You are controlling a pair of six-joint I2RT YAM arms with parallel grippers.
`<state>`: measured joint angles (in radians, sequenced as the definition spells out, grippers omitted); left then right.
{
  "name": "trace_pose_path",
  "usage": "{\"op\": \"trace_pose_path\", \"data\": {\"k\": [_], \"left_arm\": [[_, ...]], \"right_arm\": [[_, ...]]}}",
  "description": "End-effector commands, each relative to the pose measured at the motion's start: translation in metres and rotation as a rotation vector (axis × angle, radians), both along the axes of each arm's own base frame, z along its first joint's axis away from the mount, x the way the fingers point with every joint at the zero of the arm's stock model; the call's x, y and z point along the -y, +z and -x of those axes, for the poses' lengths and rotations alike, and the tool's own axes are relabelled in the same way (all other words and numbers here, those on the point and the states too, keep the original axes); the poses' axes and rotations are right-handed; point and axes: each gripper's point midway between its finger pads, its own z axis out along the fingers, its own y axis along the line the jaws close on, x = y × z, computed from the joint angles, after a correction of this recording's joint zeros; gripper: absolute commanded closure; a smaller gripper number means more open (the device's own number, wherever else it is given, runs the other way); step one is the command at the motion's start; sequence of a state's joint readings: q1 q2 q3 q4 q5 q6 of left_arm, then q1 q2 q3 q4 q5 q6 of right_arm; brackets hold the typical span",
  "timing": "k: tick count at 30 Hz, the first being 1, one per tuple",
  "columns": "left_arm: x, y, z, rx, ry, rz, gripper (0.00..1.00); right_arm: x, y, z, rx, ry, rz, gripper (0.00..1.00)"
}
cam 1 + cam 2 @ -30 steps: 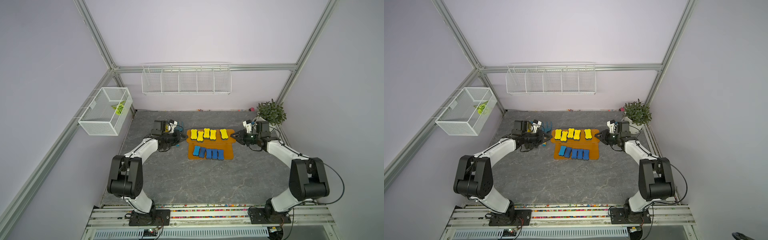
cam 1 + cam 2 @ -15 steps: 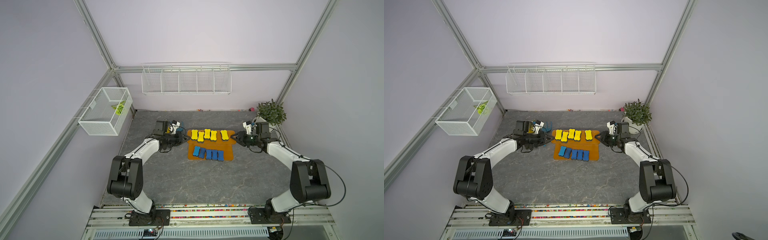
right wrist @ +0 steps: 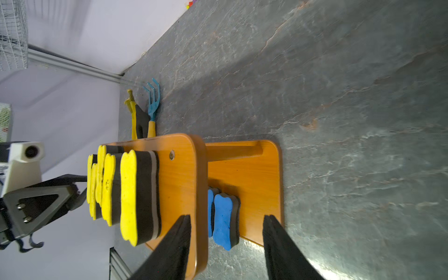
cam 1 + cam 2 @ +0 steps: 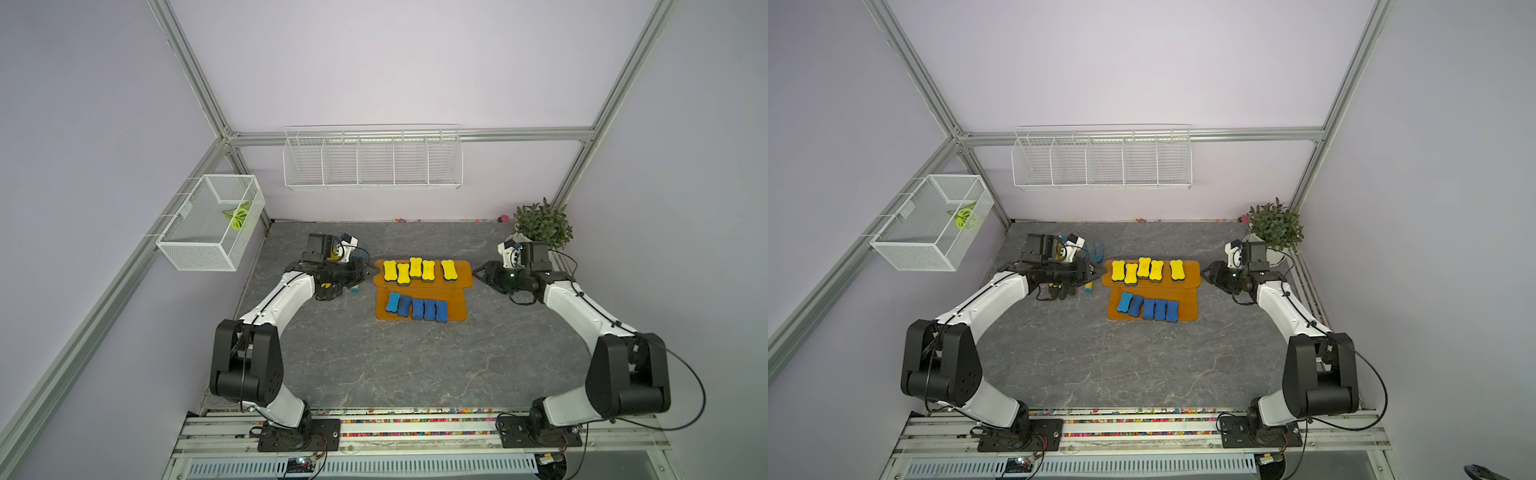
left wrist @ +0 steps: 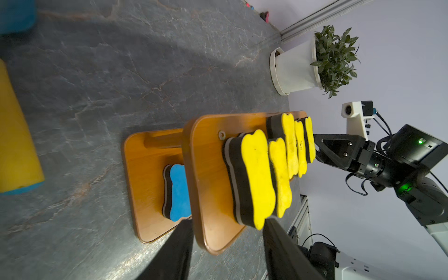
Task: Remove the whiteboard erasers from the shelf
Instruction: Move the shelf to the center of the board.
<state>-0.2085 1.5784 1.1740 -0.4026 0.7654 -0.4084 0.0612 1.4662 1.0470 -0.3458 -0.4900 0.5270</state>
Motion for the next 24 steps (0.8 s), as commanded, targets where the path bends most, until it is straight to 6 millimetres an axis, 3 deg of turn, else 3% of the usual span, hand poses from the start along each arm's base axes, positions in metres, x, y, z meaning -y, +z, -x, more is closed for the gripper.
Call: {"op": "trace_pose_path", "data": {"k": [1, 5, 9, 16, 24], "left_arm": [[-0.014, 0.030, -0.006, 0.094, 0.025, -0.043, 0.48], [-0.030, 0.031, -0.012, 0.102, 0.106, -0.142, 0.49], [-0.045, 0.023, -0.013, 0.113, 0.196, -0.248, 0.50], [-0.053, 0.018, -0.006, 0.132, 0.226, -0.346, 0.51], [-0.055, 0.015, 0.000, 0.148, 0.233, -0.365, 0.49]], "right_arm": [[0.015, 0.022, 0.008, 0.036, -0.021, 0.139, 0.46], [0.009, 0.041, 0.016, 0.064, -0.025, 0.337, 0.45], [-0.024, 0.055, 0.019, 0.106, 0.043, 0.483, 0.45], [-0.067, 0.049, 0.008, 0.096, 0.129, 0.632, 0.41], [-0.088, 0.030, -0.007, 0.023, 0.171, 0.754, 0.34]]}}
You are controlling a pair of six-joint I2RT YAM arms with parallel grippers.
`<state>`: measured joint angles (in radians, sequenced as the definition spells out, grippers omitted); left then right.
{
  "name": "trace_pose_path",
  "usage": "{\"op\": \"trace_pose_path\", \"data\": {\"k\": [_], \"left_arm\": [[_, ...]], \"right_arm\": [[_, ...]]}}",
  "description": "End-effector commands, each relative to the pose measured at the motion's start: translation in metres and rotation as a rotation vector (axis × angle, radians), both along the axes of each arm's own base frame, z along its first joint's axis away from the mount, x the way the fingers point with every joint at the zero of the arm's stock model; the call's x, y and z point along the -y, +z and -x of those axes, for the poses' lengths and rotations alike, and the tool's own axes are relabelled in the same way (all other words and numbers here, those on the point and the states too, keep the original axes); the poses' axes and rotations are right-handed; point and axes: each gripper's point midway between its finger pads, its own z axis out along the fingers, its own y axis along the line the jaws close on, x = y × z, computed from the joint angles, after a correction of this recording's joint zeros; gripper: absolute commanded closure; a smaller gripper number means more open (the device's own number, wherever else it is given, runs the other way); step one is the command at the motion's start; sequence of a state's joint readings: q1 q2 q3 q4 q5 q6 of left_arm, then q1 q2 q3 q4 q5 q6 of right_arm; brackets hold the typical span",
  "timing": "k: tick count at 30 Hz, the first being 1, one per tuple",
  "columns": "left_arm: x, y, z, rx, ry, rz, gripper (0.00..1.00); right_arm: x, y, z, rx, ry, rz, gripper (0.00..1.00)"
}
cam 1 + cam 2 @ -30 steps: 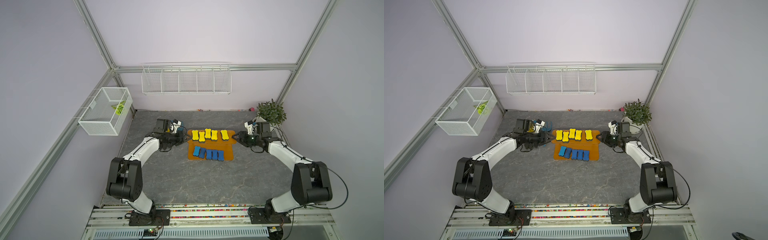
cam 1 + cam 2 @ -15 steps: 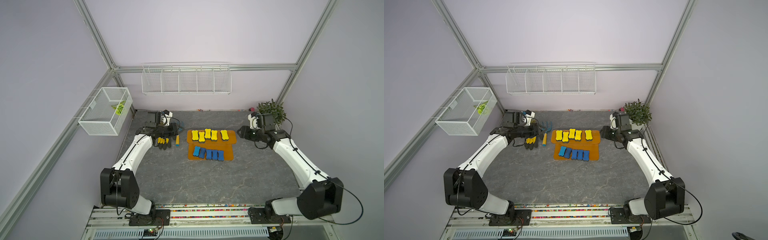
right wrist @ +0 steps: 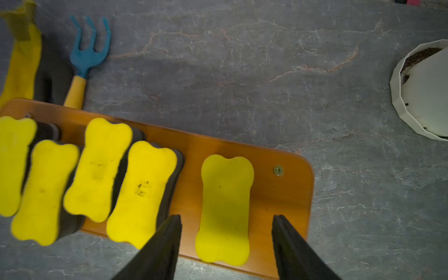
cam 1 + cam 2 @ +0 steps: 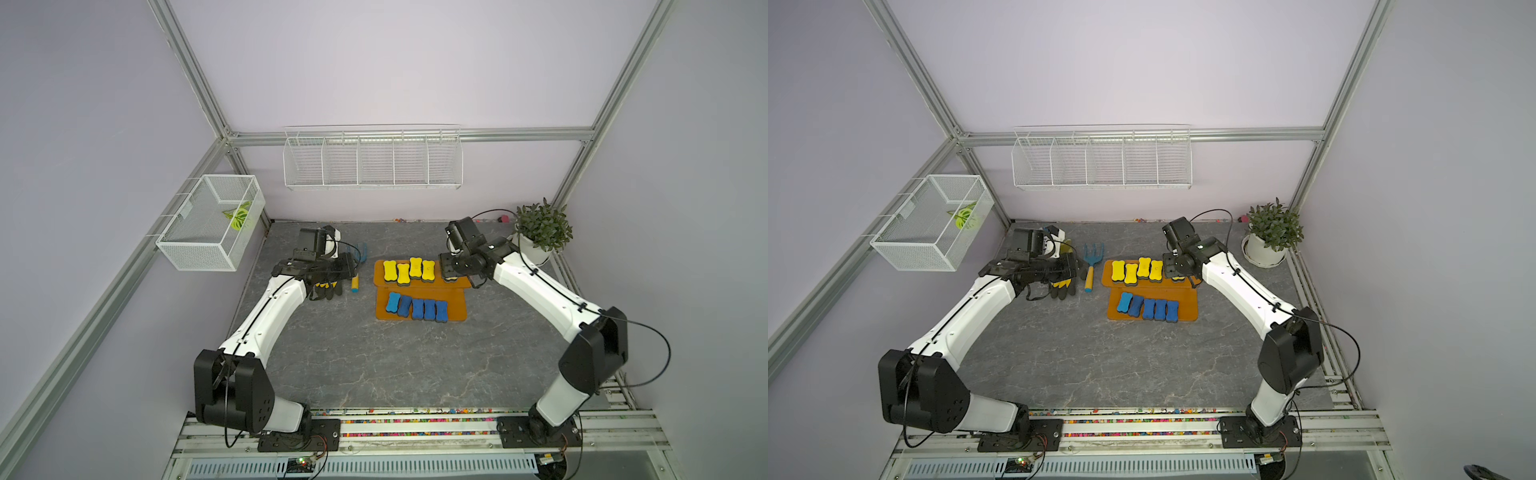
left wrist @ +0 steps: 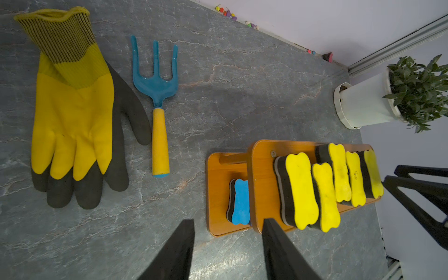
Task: Remove the whiteboard erasers from the shelf
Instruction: Pick up the whiteboard eraser from the shelf.
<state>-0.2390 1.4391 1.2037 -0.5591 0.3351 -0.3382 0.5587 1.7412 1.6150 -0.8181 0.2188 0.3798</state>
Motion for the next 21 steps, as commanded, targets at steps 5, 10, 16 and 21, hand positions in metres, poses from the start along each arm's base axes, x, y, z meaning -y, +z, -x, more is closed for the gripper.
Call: {"op": "trace_pose_path", "data": {"k": [5, 10, 16, 21], "left_arm": [[-0.007, 0.003, 0.004, 0.032, 0.011, -0.047, 0.48], [-0.011, 0.004, 0.005, 0.042, 0.024, -0.060, 0.48], [-0.011, 0.001, 0.005, 0.028, 0.040, -0.049, 0.48], [-0.012, -0.001, 0.005, 0.024, 0.048, -0.051, 0.49]], "right_arm": [[0.008, -0.011, -0.001, -0.049, -0.033, 0.108, 0.33], [0.006, -0.016, -0.004, -0.053, -0.037, 0.115, 0.36], [0.003, -0.028, -0.008, -0.081, -0.048, 0.114, 0.44], [0.002, -0.036, -0.010, -0.091, -0.055, 0.121, 0.49]]}}
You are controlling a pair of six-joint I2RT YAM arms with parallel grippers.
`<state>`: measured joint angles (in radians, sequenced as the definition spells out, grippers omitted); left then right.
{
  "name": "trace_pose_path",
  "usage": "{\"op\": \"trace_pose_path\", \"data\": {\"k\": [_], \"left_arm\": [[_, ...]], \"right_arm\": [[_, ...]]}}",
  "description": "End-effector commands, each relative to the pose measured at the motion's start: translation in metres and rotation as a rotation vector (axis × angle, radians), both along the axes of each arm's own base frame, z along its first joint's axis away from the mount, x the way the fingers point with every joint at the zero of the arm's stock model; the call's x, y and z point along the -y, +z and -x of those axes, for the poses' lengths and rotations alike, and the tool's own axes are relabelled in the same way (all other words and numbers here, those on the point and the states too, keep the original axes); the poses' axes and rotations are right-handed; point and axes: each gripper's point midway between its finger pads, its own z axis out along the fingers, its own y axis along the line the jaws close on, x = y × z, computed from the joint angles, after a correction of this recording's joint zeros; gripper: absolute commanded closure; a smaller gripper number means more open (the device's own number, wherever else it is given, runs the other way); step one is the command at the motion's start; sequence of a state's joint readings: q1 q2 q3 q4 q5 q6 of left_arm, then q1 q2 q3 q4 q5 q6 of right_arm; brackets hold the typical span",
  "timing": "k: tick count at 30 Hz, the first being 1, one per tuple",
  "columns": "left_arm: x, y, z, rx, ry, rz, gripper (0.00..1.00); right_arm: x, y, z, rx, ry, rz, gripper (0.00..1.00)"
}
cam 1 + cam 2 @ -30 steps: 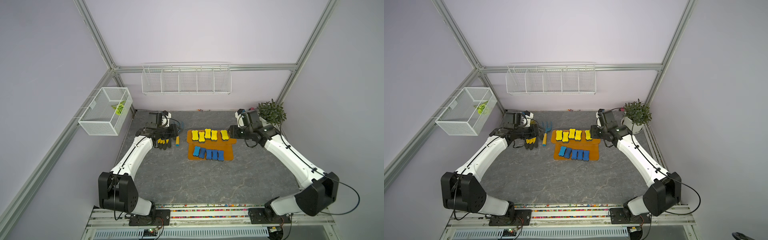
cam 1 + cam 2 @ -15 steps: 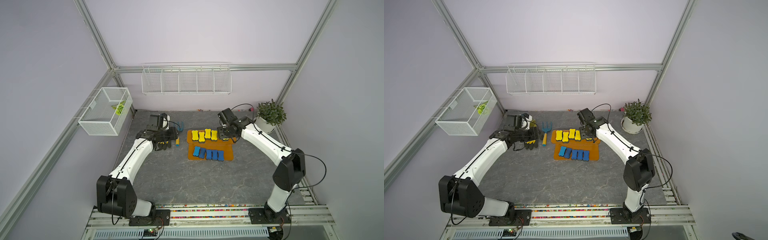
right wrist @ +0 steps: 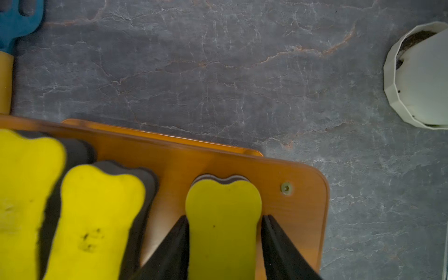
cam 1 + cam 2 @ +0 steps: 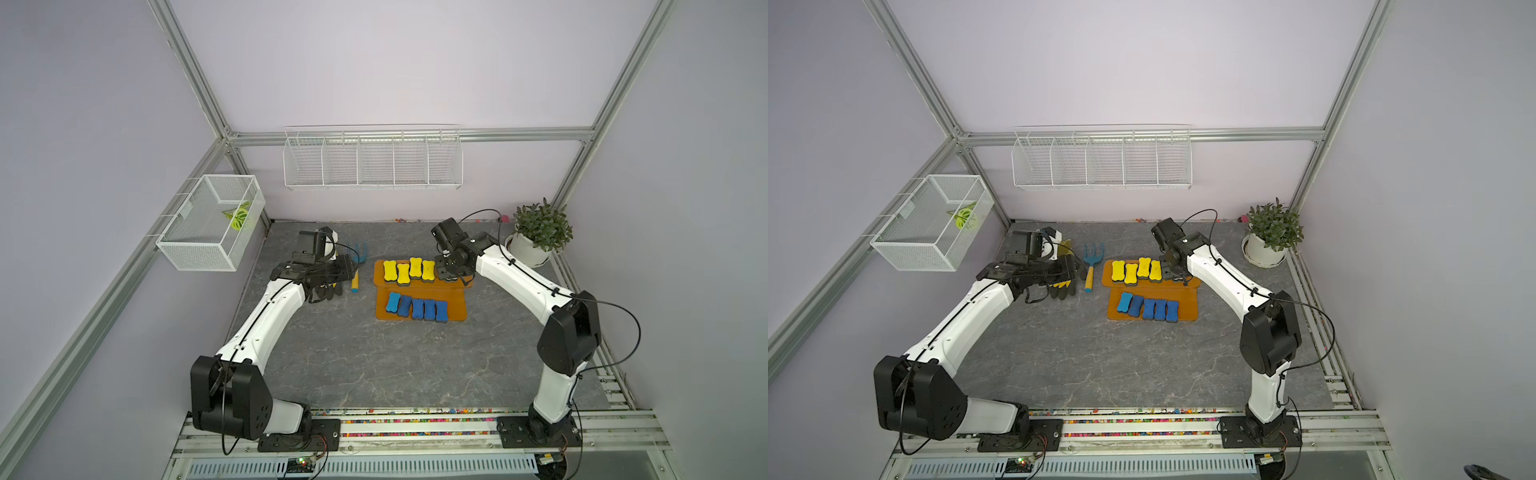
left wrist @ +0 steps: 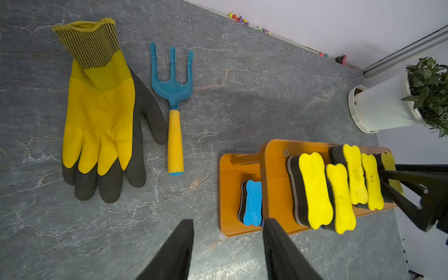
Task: Remove the whiteboard erasers from the shelf
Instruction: Pick up the whiteboard eraser from the shelf.
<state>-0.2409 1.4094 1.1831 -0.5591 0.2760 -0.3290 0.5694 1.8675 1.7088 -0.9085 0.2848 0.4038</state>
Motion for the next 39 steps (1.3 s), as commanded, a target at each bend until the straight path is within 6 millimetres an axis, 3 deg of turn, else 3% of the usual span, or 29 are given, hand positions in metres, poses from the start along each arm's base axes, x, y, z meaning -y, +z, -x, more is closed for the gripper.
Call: {"op": "trace_pose_path", "data": {"k": [1, 8, 14, 19, 23, 28, 33, 39], "left_arm": [[-0.003, -0.002, 0.003, 0.003, 0.024, -0.006, 0.49], [-0.004, -0.007, 0.003, -0.008, 0.045, -0.021, 0.49], [-0.005, -0.005, 0.006, -0.003, 0.048, -0.021, 0.49], [-0.003, -0.007, 0.009, -0.008, 0.046, -0.019, 0.50], [0.001, -0.007, 0.010, -0.012, 0.037, -0.003, 0.52], [0.002, -0.001, 0.012, -0.001, 0.041, 0.014, 0.52], [-0.002, 0.004, 0.014, 0.012, 0.076, 0.024, 0.52], [0.001, 0.005, 0.015, 0.010, 0.082, 0.024, 0.53]], "right_arm": [[0.000, -0.010, -0.002, -0.019, -0.014, 0.022, 0.50], [-0.004, -0.009, -0.005, -0.024, -0.016, 0.012, 0.63], [-0.001, 0.008, -0.002, 0.017, -0.034, -0.003, 0.68], [0.008, 0.026, 0.012, 0.056, -0.056, 0.015, 0.69], [0.020, 0.036, 0.041, 0.068, -0.086, 0.026, 0.71], [0.028, 0.034, 0.096, 0.073, -0.108, 0.014, 0.71], [0.022, -0.003, 0.155, 0.023, -0.112, -0.068, 0.72], [0.020, -0.044, 0.206, -0.027, -0.133, -0.047, 0.73]]}}
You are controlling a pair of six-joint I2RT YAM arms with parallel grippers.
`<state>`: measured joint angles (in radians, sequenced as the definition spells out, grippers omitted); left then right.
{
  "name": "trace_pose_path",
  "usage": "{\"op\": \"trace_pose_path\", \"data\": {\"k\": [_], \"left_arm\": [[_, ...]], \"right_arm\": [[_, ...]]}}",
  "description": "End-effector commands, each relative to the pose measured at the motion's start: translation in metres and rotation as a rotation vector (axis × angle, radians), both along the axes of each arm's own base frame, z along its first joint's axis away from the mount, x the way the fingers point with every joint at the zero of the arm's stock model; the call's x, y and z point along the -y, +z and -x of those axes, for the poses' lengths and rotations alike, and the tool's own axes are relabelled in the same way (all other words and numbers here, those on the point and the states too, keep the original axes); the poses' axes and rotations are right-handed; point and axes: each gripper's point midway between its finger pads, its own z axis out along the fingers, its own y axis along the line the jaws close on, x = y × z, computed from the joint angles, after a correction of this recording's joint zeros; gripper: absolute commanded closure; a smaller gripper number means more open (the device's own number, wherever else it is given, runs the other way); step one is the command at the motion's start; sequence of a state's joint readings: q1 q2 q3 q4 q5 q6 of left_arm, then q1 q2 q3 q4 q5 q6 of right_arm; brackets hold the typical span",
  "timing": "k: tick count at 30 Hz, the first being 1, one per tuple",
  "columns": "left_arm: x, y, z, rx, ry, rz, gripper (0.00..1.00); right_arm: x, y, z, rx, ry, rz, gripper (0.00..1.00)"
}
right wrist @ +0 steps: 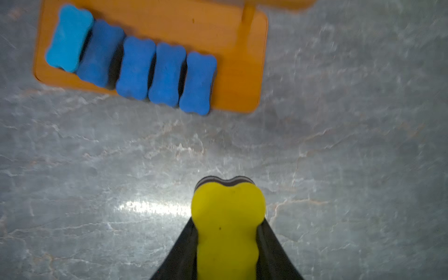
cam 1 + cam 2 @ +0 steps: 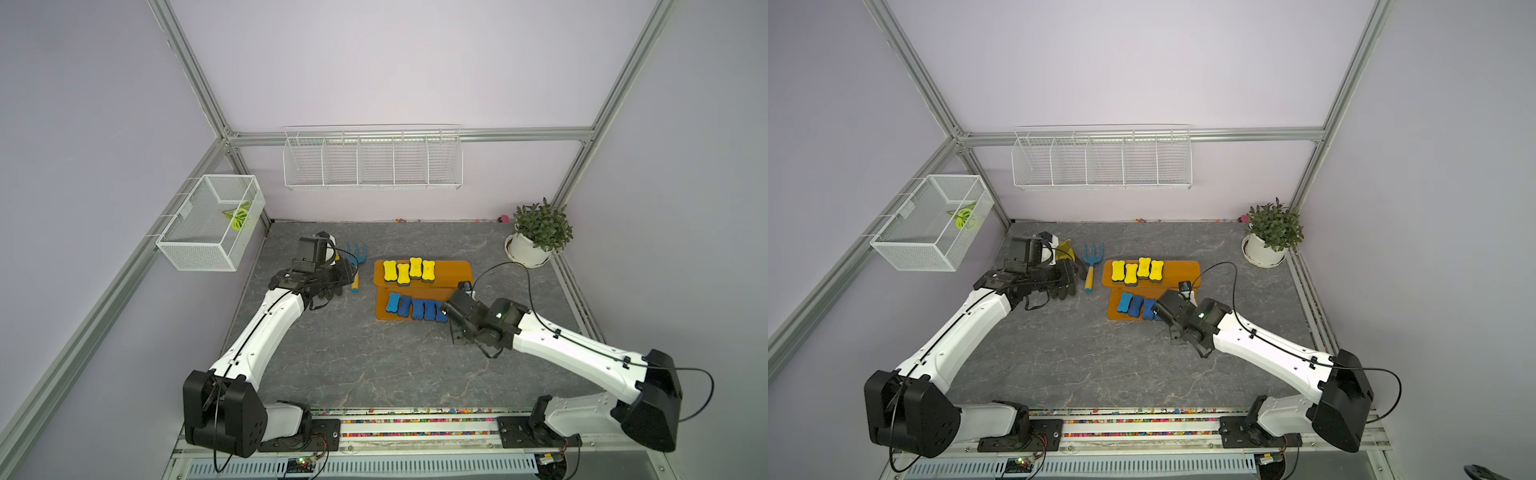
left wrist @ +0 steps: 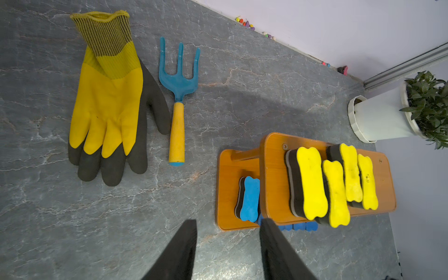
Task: Remove the whiteboard erasers from the shelf
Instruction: Pick up the whiteboard eraser from the shelf, then place the whiteboard eraser at the center of the board.
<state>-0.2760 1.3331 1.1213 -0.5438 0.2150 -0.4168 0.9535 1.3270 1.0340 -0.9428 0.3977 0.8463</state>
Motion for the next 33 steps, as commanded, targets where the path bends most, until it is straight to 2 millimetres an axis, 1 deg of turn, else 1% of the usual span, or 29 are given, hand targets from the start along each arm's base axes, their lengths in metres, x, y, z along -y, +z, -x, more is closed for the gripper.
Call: {"op": "trace_pose_path", "data": {"k": [1, 5, 7, 10, 13, 21, 25, 27, 33], "left_arm": [[0.003, 0.000, 0.001, -0.001, 0.008, 0.002, 0.53], [0.008, -0.002, 0.001, -0.012, -0.002, 0.017, 0.53], [0.008, -0.002, 0.001, -0.013, -0.006, 0.012, 0.53], [0.006, -0.002, 0.001, -0.010, -0.003, 0.009, 0.53], [0.006, -0.003, 0.001, -0.011, -0.001, 0.009, 0.53], [0.007, -0.006, -0.001, -0.018, -0.001, 0.010, 0.53], [0.007, -0.008, -0.002, -0.021, -0.001, 0.005, 0.53], [0.007, -0.008, -0.002, -0.022, -0.002, 0.003, 0.53], [0.007, -0.013, -0.003, -0.040, -0.003, -0.010, 0.53]], "right_arm": [[-0.002, -0.014, 0.020, 0.001, -0.083, -0.024, 0.73], [0.002, -0.048, 0.049, -0.067, -0.089, 0.035, 0.73], [0.001, -0.064, 0.062, -0.094, -0.082, 0.037, 0.73], [-0.002, -0.080, 0.077, -0.122, -0.066, 0.044, 0.73], [0.000, -0.089, 0.086, -0.132, -0.052, 0.075, 0.73], [0.010, -0.109, 0.093, -0.149, -0.084, 0.090, 0.73], [0.018, -0.113, 0.094, -0.148, -0.116, 0.106, 0.71], [0.017, -0.114, 0.094, -0.150, -0.115, 0.108, 0.70], [0.016, -0.116, 0.093, -0.146, -0.084, 0.116, 0.63]]}}
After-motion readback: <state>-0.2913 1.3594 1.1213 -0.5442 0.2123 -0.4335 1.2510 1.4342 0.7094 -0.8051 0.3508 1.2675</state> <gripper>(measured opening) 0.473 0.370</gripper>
